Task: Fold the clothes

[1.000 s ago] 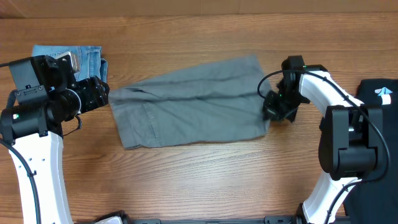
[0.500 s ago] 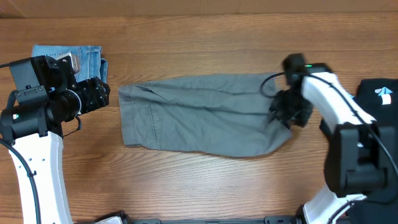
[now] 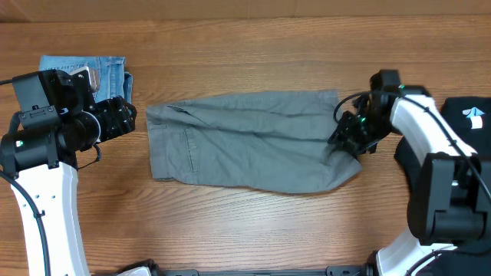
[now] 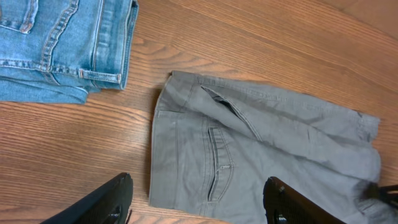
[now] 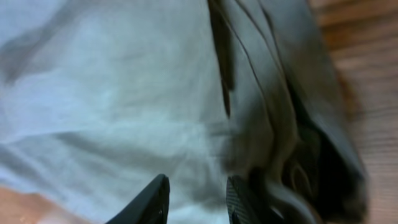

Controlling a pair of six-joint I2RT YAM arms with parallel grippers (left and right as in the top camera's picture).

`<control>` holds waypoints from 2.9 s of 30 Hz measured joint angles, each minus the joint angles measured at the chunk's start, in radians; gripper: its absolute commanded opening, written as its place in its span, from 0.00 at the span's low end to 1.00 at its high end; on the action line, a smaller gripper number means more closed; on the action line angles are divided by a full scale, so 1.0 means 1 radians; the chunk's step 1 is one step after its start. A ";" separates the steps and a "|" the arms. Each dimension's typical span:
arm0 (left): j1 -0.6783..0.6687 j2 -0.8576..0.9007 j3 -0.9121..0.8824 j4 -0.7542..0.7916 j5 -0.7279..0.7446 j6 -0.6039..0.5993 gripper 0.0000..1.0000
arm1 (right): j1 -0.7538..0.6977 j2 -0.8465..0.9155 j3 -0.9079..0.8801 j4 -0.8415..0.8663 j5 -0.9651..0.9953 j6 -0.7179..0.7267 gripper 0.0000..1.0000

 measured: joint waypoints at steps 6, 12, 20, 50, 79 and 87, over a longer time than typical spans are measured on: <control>0.000 0.000 0.000 -0.003 0.000 0.000 0.71 | 0.008 0.000 -0.148 0.282 -0.072 0.034 0.39; 0.000 0.000 0.000 -0.006 0.000 0.000 0.71 | 0.000 0.000 -0.156 0.500 -0.164 0.070 0.14; 0.000 0.000 0.000 -0.011 0.000 0.000 0.70 | -0.085 -0.002 -0.098 0.900 -0.359 0.232 0.79; 0.000 0.000 0.000 -0.097 0.000 0.000 0.73 | -0.059 0.127 -0.096 0.873 -0.115 -0.031 0.18; -0.033 0.247 -0.002 -0.187 0.058 0.113 0.83 | -0.217 -0.242 -0.040 0.201 -0.085 0.068 0.77; -0.140 0.506 -0.002 -0.168 0.086 0.201 0.70 | -0.217 -0.202 -0.166 0.067 0.136 0.094 0.59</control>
